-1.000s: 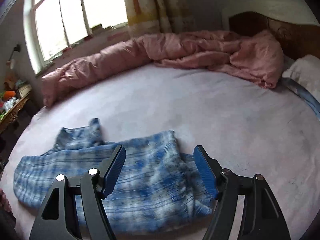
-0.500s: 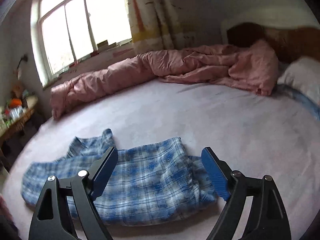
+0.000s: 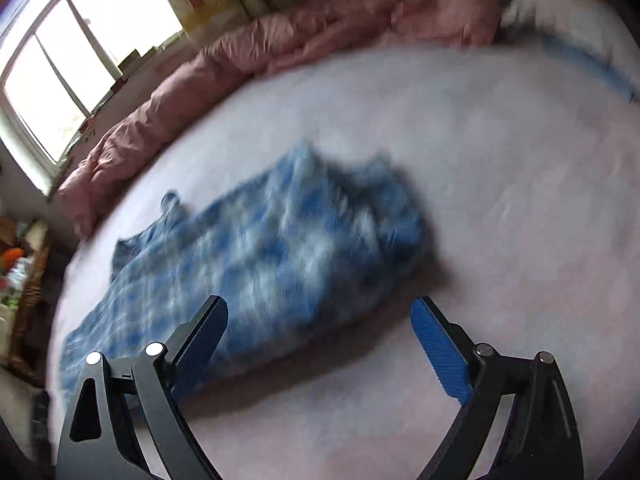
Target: Fold large clothes
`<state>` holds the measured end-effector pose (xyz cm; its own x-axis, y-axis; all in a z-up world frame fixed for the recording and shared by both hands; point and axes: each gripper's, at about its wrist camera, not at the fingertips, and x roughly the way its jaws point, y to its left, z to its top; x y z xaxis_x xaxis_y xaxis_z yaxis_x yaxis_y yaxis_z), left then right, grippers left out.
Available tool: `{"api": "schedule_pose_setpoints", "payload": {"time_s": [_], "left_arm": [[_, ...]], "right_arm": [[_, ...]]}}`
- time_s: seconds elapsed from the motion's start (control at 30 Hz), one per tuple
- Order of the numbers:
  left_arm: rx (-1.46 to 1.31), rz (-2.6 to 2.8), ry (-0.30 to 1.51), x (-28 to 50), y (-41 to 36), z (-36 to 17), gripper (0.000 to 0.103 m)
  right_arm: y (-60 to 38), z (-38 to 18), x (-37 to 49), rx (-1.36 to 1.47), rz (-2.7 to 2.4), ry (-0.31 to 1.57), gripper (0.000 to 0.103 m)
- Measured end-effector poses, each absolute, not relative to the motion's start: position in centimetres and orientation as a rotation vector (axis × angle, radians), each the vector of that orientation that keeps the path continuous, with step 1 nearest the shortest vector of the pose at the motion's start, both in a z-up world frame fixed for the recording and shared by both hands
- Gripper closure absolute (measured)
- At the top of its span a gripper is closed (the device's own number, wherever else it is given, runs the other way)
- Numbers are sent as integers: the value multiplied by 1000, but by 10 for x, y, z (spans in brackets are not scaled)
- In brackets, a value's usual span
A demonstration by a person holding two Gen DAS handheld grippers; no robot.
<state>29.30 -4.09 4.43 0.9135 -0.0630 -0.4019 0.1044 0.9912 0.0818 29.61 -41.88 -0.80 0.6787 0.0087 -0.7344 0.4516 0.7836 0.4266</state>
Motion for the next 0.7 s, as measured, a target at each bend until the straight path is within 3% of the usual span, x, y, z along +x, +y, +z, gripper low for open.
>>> {"api": "schedule_pose_setpoints", "payload": {"time_s": [0.3, 0.5, 0.53, 0.6, 0.63, 0.7], "left_arm": [[6, -110, 465, 307, -30, 31, 5], [15, -110, 461, 306, -32, 30, 5], [14, -113, 467, 307, -32, 29, 5], [0, -109, 490, 311, -29, 28, 5], [-17, -104, 504, 313, -25, 27, 5], [-64, -107, 520, 317, -16, 27, 5]], "right_arm": [[-430, -29, 311, 734, -123, 726, 9], [-421, -30, 331, 600, -167, 723, 9], [-419, -30, 333, 585, -183, 723, 15], [-421, -29, 331, 583, -235, 713, 41], [-424, -29, 328, 588, -281, 706, 64], [-425, -26, 324, 584, -295, 691, 83]]}}
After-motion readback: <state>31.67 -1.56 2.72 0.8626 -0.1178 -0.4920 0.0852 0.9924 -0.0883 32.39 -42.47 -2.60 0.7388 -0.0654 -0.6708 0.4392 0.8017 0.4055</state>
